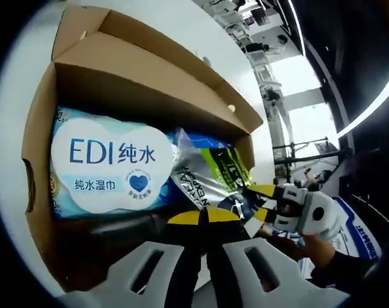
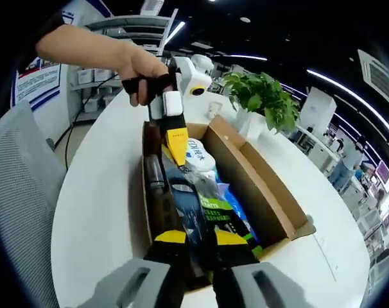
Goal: Operate the shoe box by opening the lid, removing the specified soft item, and placing it in the target area until the item is outside and the box remains undamaged.
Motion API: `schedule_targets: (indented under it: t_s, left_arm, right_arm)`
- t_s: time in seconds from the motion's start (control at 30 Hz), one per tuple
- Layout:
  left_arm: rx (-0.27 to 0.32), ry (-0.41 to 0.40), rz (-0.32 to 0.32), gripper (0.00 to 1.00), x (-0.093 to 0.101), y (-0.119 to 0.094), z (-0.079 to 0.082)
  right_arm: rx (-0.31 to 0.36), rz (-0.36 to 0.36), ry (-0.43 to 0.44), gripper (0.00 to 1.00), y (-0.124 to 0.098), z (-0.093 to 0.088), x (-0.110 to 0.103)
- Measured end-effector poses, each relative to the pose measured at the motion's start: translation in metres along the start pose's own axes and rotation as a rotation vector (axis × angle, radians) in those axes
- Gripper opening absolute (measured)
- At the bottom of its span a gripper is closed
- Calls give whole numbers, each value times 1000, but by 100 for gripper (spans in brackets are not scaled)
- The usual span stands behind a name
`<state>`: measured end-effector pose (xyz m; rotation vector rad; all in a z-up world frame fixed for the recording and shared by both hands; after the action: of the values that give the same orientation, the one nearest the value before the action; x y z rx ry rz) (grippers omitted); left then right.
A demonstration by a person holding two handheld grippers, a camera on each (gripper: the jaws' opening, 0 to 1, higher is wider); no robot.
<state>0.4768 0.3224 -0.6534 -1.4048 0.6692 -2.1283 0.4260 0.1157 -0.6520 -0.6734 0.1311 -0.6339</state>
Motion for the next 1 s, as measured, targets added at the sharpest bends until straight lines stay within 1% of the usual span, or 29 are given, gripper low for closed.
schedule_targets:
  t_s: [0.2,0.37,0.47,0.53,0.57,0.67,0.73,0.83,1.0]
  left_arm:
    - [12,55,9,0,10,-5,2]
    - [16,79,15,0,16,-8,1]
    - [19,88,10,0,21,-11,1]
    - [27,97,7,0,24,-15,2]
    - [43,105,2,0,27,-18,3]
    - [64,114,-5,0,33,-26,5]
    - [69,130,-2,0,37,-29,6]
    - [73,141,-3,0,40,-30,8]
    - [84,166,-11,0,52,-29,12]
  right_arm:
    - [26,-12,-37,0,-7,5,1]
    - [36,-14,-52,0,-12,9,1]
    - [47,-16,-79,0,-18,12,0]
    - [55,-15,-79,0,-21,14,0]
    - [59,-15,-79,0,-22,15,0]
    - [86,-16,-68,0,-27,19,0]
    - [95,-21,-85,0,-31,22,-2]
    - [102,-28,-97,0,-36,24,-1]
    - [116,-48,-107,0,-47,26,3]
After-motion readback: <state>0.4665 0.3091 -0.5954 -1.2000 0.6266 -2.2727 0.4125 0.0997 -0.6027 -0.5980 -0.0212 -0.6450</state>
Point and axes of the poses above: the point that each gripper's makers call its tool centre point, and the gripper's own axes: y roughly forward along the fingers, x roughly to its right, z roughly out of its top, the point moved 9 cm from there along -y, roughly backward along the fingers, and after that the axes turned 13 degrees about y, right-handed, at the moved point
